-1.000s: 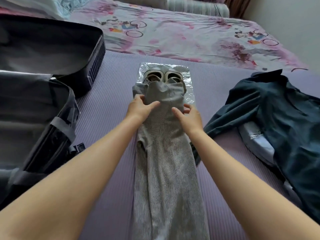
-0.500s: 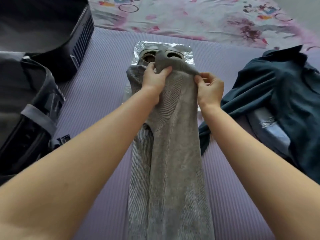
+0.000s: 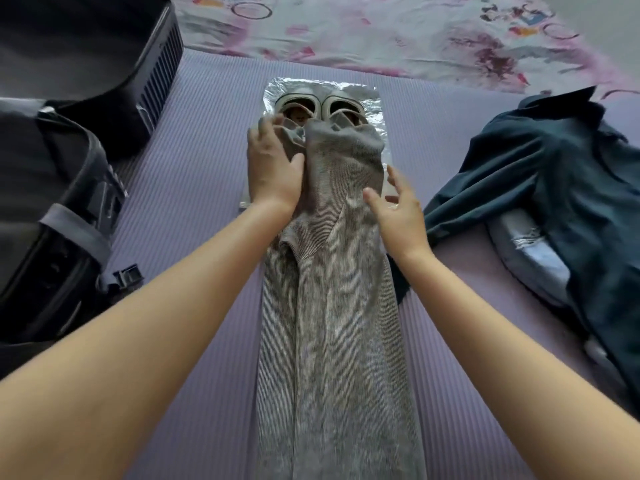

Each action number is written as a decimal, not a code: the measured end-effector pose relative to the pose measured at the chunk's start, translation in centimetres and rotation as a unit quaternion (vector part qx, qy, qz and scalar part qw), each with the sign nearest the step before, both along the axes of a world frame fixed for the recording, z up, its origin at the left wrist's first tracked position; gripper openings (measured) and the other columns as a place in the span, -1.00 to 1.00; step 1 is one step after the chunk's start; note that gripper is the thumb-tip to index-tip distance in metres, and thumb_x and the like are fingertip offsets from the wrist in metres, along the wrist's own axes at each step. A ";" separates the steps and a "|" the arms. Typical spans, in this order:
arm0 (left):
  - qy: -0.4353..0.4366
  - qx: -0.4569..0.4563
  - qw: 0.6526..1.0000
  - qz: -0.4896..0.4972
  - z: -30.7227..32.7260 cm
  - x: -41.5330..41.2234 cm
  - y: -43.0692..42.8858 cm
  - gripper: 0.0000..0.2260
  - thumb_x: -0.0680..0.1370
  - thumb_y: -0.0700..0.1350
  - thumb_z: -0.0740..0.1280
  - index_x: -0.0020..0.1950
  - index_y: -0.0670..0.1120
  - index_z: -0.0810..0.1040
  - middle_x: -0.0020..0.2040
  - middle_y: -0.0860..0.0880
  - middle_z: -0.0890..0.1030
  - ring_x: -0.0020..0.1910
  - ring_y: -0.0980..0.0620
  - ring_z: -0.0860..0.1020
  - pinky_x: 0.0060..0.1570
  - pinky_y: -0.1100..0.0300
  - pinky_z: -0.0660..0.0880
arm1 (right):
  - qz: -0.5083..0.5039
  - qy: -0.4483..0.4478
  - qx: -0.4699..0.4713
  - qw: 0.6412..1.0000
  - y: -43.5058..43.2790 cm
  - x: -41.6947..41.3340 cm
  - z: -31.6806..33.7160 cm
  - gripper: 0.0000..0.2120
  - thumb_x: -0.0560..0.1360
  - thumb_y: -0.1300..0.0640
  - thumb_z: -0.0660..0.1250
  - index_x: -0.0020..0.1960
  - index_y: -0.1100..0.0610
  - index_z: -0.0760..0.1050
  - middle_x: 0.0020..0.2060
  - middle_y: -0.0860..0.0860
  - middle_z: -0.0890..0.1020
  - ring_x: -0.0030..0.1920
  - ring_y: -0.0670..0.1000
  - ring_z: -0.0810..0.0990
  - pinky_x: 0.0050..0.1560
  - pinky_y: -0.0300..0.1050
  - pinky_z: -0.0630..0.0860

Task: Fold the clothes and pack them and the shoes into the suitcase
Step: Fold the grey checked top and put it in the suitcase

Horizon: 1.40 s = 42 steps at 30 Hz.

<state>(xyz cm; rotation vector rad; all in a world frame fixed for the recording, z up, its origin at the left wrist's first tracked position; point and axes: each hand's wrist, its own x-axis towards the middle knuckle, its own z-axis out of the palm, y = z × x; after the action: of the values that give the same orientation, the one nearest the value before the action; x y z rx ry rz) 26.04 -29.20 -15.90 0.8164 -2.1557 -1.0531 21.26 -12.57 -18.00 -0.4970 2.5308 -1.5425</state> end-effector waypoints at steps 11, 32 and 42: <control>-0.110 0.087 0.987 -0.077 -1.5 5.4 3.4 -0.44 0.43 0.12 0.43 0.32 -0.09 0.35 0.00 -0.01 0.59 0.03 0.01 0.55 0.06 0.09 0.47 | -0.036 -0.054 0.124 0.990 4.9 3.8 -1.7 -0.71 0.36 -0.08 0.49 -0.02 0.06 0.56 -0.22 -0.05 0.62 0.11 0.12 0.51 0.19 0.08 0.45; -0.076 -0.160 0.978 -0.108 -2.4 8.3 6.4 -0.55 0.55 -0.12 0.30 0.42 -0.10 0.31 0.33 -0.09 0.38 0.33 -0.05 0.31 0.32 0.09 0.24 | -0.084 0.080 0.206 0.972 9.0 9.0 -2.0 -0.71 0.35 -0.07 0.49 -0.09 0.09 0.54 -0.03 -0.01 0.41 0.05 -0.03 0.33 0.08 -0.22 0.28; -0.325 -0.252 0.865 -0.287 -7.7 10.6 7.0 -0.38 0.41 0.35 -0.38 0.45 0.19 -0.32 0.49 0.07 -0.38 0.42 0.12 -0.44 0.39 0.05 -0.42 | -0.125 0.095 0.267 0.951 9.5 10.0 -3.7 -0.81 0.54 0.05 0.29 -0.09 0.15 0.59 -0.08 0.08 0.58 0.00 0.10 0.39 0.05 -0.03 0.28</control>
<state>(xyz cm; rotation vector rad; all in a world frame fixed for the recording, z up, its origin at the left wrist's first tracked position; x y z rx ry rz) 36.60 -22.20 -23.64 0.2804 -3.1866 -0.4018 31.29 -3.11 -21.69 -0.2657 3.0940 -0.8212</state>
